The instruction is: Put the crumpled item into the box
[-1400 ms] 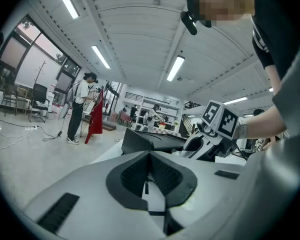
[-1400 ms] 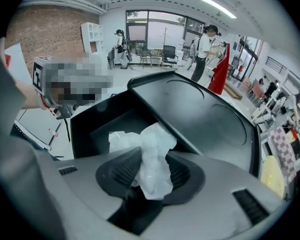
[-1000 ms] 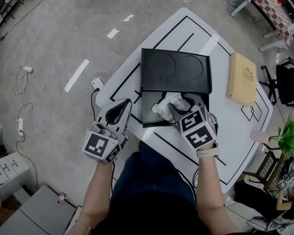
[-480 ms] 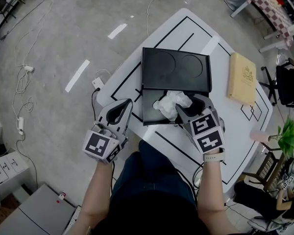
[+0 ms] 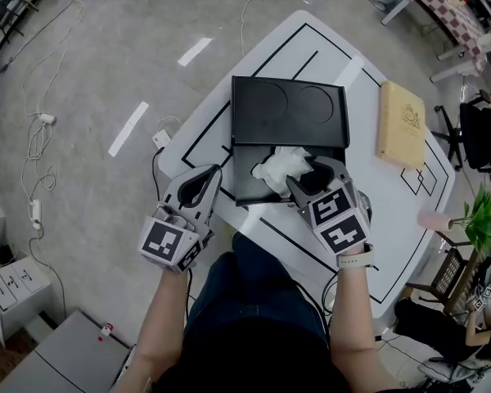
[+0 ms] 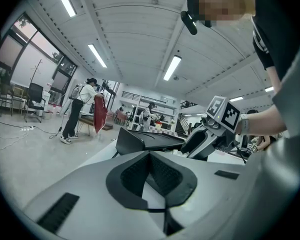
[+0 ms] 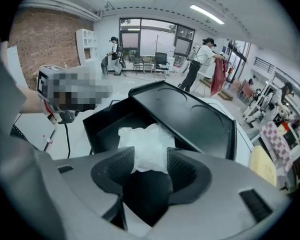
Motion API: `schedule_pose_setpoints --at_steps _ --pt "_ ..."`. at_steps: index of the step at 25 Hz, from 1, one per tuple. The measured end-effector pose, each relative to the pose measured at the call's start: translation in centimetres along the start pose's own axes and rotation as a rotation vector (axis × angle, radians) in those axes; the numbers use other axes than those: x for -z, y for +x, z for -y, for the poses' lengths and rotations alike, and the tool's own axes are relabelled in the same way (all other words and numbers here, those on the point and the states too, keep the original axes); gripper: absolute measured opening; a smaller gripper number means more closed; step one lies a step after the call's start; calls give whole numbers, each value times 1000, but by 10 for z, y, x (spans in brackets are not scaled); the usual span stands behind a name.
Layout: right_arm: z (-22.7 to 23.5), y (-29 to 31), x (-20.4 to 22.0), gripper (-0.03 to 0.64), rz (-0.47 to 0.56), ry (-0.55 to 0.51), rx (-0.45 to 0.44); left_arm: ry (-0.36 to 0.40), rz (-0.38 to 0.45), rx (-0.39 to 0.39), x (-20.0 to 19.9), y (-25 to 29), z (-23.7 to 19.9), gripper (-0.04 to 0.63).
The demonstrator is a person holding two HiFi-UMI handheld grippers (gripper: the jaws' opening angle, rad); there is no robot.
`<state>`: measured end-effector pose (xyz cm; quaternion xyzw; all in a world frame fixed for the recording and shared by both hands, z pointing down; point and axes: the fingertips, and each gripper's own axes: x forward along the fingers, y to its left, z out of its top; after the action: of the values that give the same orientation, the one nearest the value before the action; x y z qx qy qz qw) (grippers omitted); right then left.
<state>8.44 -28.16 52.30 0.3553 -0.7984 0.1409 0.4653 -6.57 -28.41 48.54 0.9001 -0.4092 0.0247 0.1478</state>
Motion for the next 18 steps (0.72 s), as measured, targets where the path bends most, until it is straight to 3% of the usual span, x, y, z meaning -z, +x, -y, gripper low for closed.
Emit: schedule_pose_setpoints --at_steps 9,18 --pt "-2 17 11 210 -58 -5 -19 -10 -6 -10 5 -5 -5 11" --pt "-2 15 8 210 -40 4 -21 -17 -4 -25 6 -8 -8 11"
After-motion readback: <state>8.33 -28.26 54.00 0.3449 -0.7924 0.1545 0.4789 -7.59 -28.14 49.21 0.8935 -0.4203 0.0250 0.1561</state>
